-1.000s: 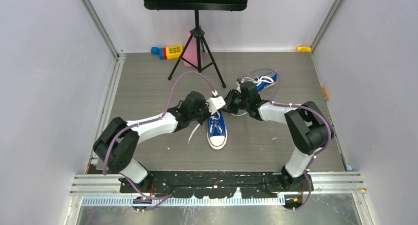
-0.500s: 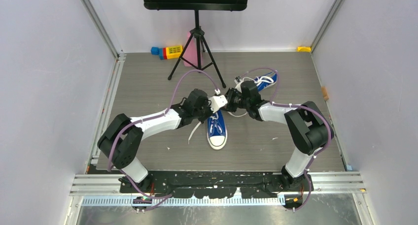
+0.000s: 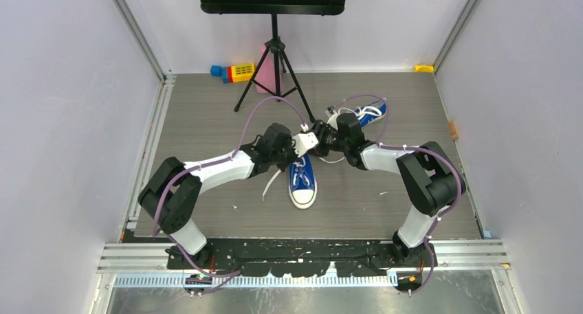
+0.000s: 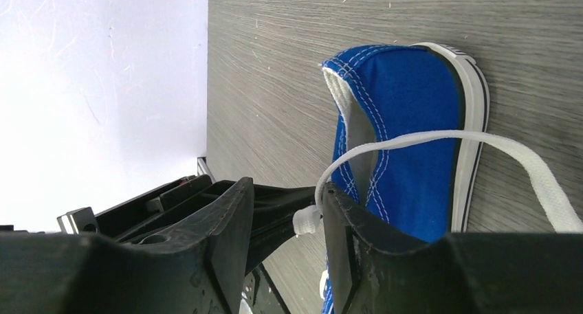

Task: Tie the shoes

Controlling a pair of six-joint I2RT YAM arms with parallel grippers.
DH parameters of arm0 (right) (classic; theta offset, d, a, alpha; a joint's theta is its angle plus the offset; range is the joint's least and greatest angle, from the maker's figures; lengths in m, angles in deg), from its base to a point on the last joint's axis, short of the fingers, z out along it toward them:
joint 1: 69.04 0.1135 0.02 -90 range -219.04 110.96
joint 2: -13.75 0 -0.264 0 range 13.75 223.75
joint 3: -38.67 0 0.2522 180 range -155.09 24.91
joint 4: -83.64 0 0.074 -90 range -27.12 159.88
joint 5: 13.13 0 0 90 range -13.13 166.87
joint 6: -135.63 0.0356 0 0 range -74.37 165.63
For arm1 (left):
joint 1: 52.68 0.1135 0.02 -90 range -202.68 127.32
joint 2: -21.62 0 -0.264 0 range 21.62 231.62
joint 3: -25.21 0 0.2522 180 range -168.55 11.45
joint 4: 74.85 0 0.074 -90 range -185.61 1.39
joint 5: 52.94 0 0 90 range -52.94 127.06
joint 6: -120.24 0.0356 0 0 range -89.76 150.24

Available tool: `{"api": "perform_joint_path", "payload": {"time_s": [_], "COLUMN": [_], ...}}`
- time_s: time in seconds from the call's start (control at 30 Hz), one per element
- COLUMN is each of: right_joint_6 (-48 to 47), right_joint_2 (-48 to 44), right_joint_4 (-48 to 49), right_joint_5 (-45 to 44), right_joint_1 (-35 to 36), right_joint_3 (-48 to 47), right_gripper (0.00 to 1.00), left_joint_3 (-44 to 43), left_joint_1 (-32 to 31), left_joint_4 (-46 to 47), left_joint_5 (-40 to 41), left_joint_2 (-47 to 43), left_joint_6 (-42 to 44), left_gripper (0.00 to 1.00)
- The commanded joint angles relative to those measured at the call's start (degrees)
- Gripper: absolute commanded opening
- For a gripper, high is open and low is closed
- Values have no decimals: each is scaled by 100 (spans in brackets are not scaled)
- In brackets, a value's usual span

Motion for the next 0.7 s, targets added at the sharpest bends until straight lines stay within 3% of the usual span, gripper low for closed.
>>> {"api": "perform_joint_path", "payload": {"time_s": [0.0,0.37,0.67], "right_joint_6": [-89,-164,-182], "right_joint_2": [-2,133,185], "right_joint_4": [255,230,195], "right_joint_5": [198,217,182], "right_joint_1": [22,22,22], "right_joint_3": [-34,-25,-24], "right_gripper": [46,37,11], "left_joint_3": [-311,-510,-529], "left_joint_1": [-15,-15,-16], "left_joint_4": [-8,-95,-92], "left_joint_5": [-60,-66,-31], "left_joint_2": [87,157,188], "left_joint_6": [74,-47,-104], "left_gripper": [0,0,0]}}
